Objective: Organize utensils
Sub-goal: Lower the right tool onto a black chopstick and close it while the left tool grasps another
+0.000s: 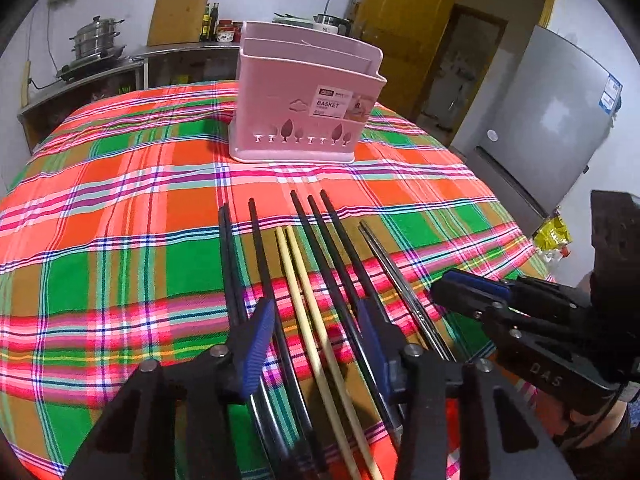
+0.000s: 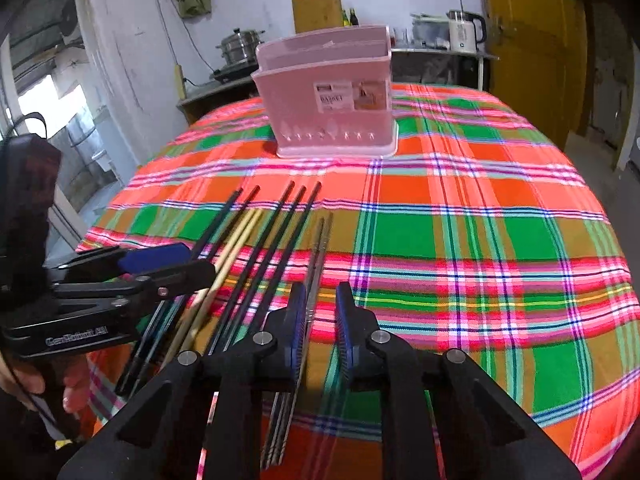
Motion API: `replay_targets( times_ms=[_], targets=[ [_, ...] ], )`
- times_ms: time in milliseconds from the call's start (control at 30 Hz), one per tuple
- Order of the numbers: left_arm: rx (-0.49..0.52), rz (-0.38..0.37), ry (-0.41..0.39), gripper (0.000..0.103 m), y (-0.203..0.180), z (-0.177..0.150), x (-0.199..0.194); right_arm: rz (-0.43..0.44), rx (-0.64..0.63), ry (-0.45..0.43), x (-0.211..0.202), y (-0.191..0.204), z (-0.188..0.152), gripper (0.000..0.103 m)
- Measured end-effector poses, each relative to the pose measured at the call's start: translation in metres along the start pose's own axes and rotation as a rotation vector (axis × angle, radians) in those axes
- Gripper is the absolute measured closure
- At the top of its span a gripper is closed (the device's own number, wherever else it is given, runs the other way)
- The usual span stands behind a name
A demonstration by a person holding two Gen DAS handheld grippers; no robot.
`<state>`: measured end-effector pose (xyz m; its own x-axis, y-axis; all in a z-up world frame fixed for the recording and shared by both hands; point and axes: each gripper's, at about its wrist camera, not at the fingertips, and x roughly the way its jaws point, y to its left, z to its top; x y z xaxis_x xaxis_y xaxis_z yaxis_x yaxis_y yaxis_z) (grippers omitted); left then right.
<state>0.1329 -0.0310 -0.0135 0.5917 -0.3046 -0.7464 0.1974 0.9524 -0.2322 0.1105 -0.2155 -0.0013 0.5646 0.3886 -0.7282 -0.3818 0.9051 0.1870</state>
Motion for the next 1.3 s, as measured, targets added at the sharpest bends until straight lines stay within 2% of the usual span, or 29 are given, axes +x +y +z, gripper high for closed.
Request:
replay_targets(
  times_ms=[67,200,367,600,933,1300],
  targets=[
    [0.004,0.019,0.009,0.069,0.002,0.002,0.003,0.011,0.002,0.017,0.006,-0.001,0.002,0.087],
    [-0.035,0.07,-0.011,0.069,0.023,0.005,-0.004,0.021,0.002,0.03,0.011,-0.001,0.005,0.087],
    [-0.066,0.119,0.0,0.069,0.044,0.009,-0.001,0.052,-0.001,0.014,0.008,0.004,0.01,0.087],
    [-0.063,0.136,0.031,0.069,0.051,0.009,0.012,0.065,-0.01,0.033,0.022,0.019,0.02,0.087],
    [-0.017,0.169,0.028,0.07,0.046,0.006,0.013,0.039,-0.003,0.087,0.048,0.022,0.024,0.087],
    [-0.085,0.155,0.004,0.07,0.059,-0.002,0.0,0.042,-0.001,0.086,0.049,0.021,0.025,0.087]
  ],
)
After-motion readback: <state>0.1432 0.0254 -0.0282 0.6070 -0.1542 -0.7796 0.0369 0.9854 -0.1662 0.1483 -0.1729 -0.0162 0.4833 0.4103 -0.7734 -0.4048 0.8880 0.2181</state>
